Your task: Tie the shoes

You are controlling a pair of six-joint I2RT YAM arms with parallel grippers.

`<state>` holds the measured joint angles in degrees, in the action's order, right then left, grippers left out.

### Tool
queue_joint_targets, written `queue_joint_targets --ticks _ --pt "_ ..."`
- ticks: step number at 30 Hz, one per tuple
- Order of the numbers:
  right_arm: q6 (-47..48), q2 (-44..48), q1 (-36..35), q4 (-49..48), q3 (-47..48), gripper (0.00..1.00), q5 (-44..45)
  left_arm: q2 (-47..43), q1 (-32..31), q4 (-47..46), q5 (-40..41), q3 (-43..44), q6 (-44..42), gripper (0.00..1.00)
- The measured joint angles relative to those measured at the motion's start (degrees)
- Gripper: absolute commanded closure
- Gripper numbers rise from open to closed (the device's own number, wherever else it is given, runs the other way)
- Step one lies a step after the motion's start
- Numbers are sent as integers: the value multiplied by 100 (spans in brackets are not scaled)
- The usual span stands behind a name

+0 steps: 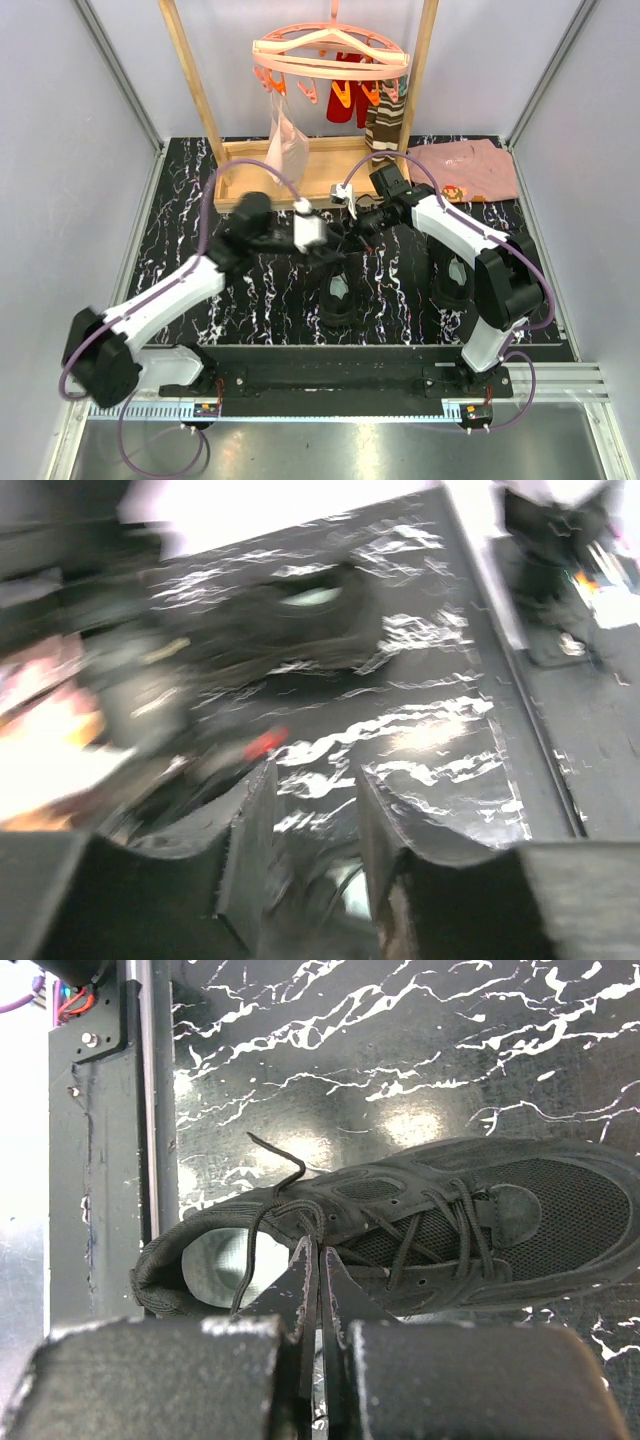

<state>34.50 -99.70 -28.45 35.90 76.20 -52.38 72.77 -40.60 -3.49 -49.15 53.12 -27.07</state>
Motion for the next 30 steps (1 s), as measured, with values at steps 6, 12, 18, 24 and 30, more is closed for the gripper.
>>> queue_joint_targets --ticks 6,12,18,24,30 --pt "-4 35 0 0 0 100 -133 -728 1073 -144 442 -603 1327 62" --pt "-7 76 2 0 2 100 -229 -184 1220 -116 498 -774 2087 59" --pt "-9 127 0 0 7 100 -284 201 1220 -358 455 -774 2503 60" --pt "-9 181 -4 -2 9 100 -321 507 1220 -437 339 -774 2614 60" --pt "-7 195 -4 0 9 100 -323 597 1220 -457 149 -774 2704 60"
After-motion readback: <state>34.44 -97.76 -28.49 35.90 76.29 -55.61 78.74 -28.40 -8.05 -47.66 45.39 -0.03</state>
